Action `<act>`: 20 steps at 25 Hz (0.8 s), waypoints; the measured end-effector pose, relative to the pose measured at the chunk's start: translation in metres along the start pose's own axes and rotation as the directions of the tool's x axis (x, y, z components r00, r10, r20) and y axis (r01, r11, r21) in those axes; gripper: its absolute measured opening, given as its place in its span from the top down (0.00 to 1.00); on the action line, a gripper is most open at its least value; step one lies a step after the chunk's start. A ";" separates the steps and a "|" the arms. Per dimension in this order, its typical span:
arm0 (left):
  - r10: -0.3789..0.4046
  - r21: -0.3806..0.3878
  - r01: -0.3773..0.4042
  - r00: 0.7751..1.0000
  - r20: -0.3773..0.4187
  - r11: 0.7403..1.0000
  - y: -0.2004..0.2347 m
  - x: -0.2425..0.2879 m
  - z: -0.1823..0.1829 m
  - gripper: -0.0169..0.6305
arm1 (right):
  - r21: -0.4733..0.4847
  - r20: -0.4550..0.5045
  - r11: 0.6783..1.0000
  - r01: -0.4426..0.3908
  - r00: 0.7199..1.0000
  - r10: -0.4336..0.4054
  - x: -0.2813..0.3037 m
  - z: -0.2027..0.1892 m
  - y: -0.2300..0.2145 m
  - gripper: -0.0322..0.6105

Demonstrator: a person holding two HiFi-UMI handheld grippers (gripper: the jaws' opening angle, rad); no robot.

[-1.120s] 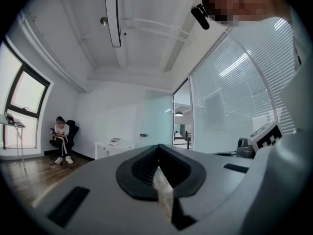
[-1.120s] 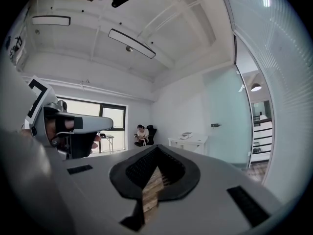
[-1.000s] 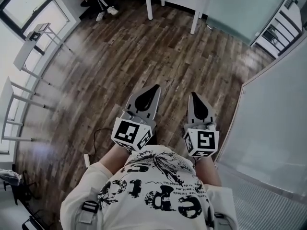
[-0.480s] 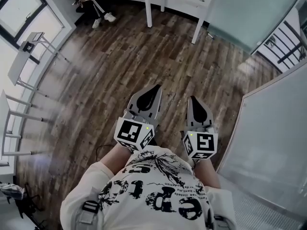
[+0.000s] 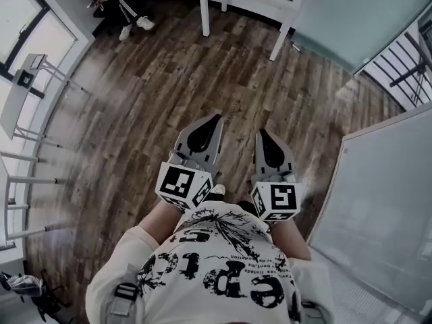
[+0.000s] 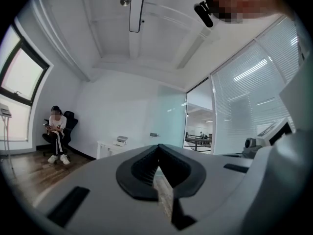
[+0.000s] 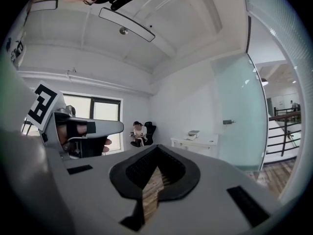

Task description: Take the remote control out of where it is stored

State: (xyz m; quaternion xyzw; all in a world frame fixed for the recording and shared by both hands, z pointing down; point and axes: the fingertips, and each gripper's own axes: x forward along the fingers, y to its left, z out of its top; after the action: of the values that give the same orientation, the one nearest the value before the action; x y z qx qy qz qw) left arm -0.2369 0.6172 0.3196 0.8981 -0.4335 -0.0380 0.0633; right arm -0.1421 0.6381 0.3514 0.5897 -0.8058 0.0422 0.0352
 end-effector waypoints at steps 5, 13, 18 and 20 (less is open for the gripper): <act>0.035 -0.018 -0.036 0.999 -0.024 0.999 0.028 0.026 -0.012 0.96 | 0.039 -0.028 0.999 -0.037 0.999 0.038 0.040 -0.008 -0.013 0.95; 0.082 -0.019 -0.084 0.994 -0.071 0.996 0.041 0.091 -0.032 0.96 | 0.042 -0.026 0.996 -0.080 0.996 0.081 0.094 -0.012 -0.069 0.95; 0.118 -0.019 -0.119 0.991 -0.062 0.993 0.037 0.158 -0.031 0.96 | 0.018 0.010 0.989 -0.145 0.989 0.145 0.134 0.004 -0.123 0.95; 0.142 -0.018 -0.143 0.989 -0.046 0.990 0.037 0.184 -0.024 0.96 | 0.014 0.023 0.985 -0.173 0.985 0.173 0.149 0.014 -0.146 0.95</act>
State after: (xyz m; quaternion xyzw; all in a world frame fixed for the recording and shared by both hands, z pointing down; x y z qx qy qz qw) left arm -0.1478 0.4523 0.3465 0.8647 -0.4947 -0.0182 0.0850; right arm -0.0481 0.4517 0.3570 0.5182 -0.8539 0.0449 0.0178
